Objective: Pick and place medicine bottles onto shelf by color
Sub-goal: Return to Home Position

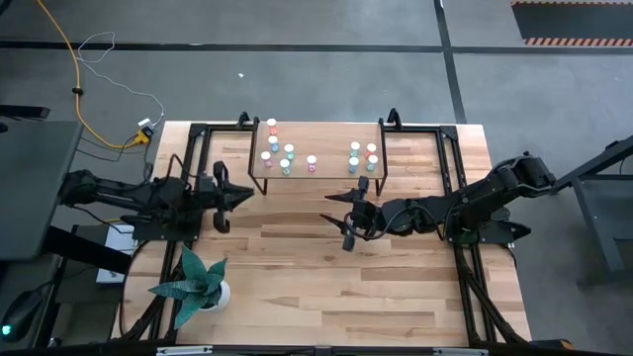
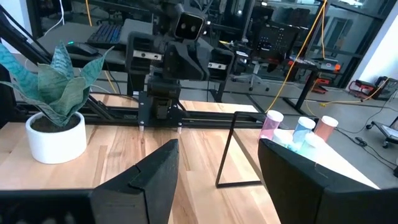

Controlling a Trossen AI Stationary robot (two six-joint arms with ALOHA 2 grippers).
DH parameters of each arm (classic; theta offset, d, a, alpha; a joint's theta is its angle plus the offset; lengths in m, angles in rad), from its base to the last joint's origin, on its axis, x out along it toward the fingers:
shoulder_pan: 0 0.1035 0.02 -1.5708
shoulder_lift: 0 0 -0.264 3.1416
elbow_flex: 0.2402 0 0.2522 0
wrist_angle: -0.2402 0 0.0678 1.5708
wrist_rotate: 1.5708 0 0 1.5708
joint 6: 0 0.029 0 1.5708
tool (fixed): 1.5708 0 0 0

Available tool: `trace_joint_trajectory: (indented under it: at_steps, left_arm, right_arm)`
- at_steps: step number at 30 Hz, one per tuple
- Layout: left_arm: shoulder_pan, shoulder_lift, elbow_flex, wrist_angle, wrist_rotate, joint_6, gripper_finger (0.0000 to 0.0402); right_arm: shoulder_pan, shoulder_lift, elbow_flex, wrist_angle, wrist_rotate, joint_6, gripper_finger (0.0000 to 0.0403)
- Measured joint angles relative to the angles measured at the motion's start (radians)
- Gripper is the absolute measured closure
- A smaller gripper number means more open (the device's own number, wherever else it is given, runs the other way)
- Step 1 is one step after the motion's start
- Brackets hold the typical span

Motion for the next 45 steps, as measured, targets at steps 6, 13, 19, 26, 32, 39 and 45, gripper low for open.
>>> trace_joint_trajectory:
  at_steps: [6,13,19,26,32,39,45]
  left_arm:
    - [-0.026,-0.038,-0.070,0.074,-0.052,0.025,0.0395]
    - [-0.018,-0.110,-0.119,0.068,-0.056,0.050,0.0401]
    - [-0.011,-0.159,-0.166,0.036,-0.043,0.017,0.0401]
    - [-0.010,-0.192,-0.200,0.014,-0.060,-0.017,0.0401]
    - [-0.011,-0.196,-0.198,0.017,-0.041,-0.002,0.0401]
    - [-0.011,-0.196,-0.198,0.015,-0.045,0.015,0.0401]
    - [-0.011,-0.195,-0.198,0.014,-0.045,0.016,0.0401]
  right_arm:
    - [0.000,0.000,0.000,0.000,0.000,0.007,0.0191]
    - [-0.002,-0.022,0.000,-0.032,0.045,0.054,0.0191]
    - [0.009,-0.104,0.000,-0.195,0.049,0.139,0.0191]
    - [0.034,-0.200,-0.081,-0.285,0.049,0.218,0.0204]
    - [0.017,-0.409,-0.306,-0.283,0.050,0.376,0.0272]
    - [-0.038,-0.759,-0.491,-0.251,-0.034,0.433,0.0393]
    - [-0.037,-0.895,-0.566,-0.218,-0.073,0.420,0.0392]
